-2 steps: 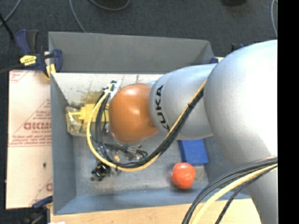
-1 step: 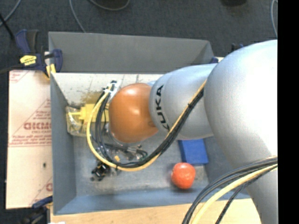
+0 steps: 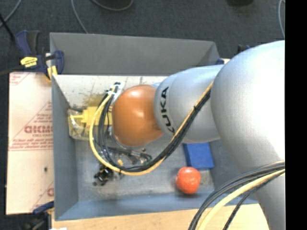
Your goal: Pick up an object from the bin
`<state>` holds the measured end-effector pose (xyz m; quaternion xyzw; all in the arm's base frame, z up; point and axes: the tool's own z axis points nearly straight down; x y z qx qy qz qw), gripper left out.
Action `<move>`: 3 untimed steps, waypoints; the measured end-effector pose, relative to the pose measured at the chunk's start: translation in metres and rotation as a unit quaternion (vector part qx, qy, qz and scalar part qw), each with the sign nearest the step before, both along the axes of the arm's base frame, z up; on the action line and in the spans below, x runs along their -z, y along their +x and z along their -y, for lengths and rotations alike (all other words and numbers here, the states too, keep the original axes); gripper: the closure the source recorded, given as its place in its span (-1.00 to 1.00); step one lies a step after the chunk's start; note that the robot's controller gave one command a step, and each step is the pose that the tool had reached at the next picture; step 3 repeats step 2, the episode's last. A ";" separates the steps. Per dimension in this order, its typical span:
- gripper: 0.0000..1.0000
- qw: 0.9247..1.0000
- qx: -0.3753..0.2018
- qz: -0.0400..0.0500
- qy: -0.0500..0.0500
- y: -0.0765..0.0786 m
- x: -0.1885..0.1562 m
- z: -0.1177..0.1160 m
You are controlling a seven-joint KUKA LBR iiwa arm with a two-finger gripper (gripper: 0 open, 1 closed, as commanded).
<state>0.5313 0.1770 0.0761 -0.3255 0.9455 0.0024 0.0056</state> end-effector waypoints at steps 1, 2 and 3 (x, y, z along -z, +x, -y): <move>1.00 1.000 0.000 -0.002 -0.001 -0.001 -0.009 0.001; 1.00 1.000 0.000 -0.001 -0.001 -0.001 -0.026 0.001; 1.00 1.000 0.000 -0.001 -0.001 -0.001 -0.026 0.001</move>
Offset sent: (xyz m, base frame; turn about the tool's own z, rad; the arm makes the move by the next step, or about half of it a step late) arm 0.0002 0.0000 0.0051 0.0000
